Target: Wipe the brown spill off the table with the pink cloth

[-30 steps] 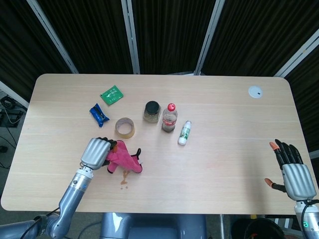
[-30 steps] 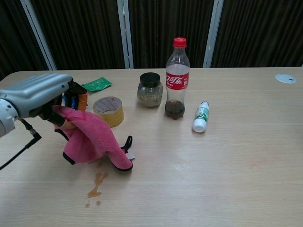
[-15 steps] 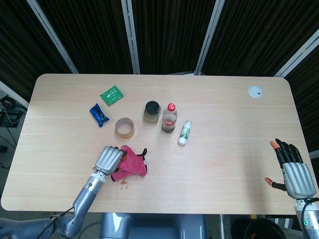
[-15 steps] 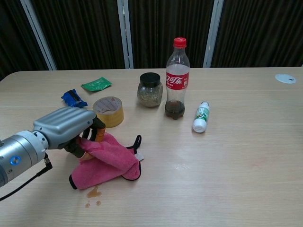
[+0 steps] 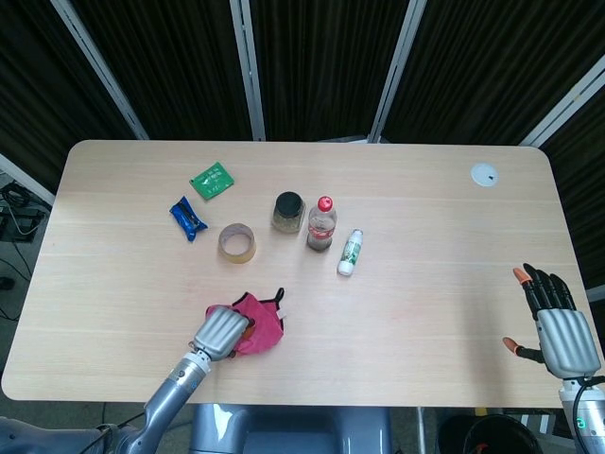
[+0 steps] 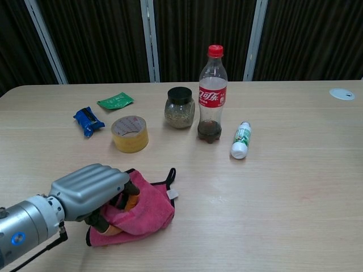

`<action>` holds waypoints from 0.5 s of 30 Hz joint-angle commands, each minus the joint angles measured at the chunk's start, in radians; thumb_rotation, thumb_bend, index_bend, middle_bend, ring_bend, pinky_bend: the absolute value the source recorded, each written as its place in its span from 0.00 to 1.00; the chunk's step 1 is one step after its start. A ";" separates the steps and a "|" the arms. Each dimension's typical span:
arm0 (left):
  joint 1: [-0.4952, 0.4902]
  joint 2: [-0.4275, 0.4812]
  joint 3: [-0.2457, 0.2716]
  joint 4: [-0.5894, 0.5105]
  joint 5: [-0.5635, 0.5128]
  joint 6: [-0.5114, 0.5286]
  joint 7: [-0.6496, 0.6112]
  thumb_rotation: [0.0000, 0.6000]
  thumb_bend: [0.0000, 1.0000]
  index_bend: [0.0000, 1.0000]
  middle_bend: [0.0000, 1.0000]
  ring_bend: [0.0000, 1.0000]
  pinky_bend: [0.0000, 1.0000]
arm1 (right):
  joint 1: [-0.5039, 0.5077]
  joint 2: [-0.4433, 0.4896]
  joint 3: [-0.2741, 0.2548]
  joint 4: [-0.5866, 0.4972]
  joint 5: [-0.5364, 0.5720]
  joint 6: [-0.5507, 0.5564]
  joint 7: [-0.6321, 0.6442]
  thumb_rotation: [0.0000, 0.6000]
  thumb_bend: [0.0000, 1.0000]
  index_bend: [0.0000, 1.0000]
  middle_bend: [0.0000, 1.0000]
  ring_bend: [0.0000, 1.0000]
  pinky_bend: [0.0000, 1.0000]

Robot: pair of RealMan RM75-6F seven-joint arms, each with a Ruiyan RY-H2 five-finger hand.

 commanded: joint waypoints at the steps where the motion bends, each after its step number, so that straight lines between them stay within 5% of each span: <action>1: 0.014 0.016 0.035 -0.037 0.028 0.003 -0.013 1.00 0.58 0.82 0.59 0.51 0.57 | 0.000 0.000 0.000 0.000 0.000 0.001 -0.001 1.00 0.01 0.00 0.00 0.00 0.03; 15: 0.052 0.050 0.106 -0.115 0.074 0.005 -0.028 1.00 0.58 0.82 0.59 0.51 0.57 | -0.003 -0.001 0.002 -0.001 0.003 0.004 -0.007 1.00 0.01 0.00 0.00 0.00 0.03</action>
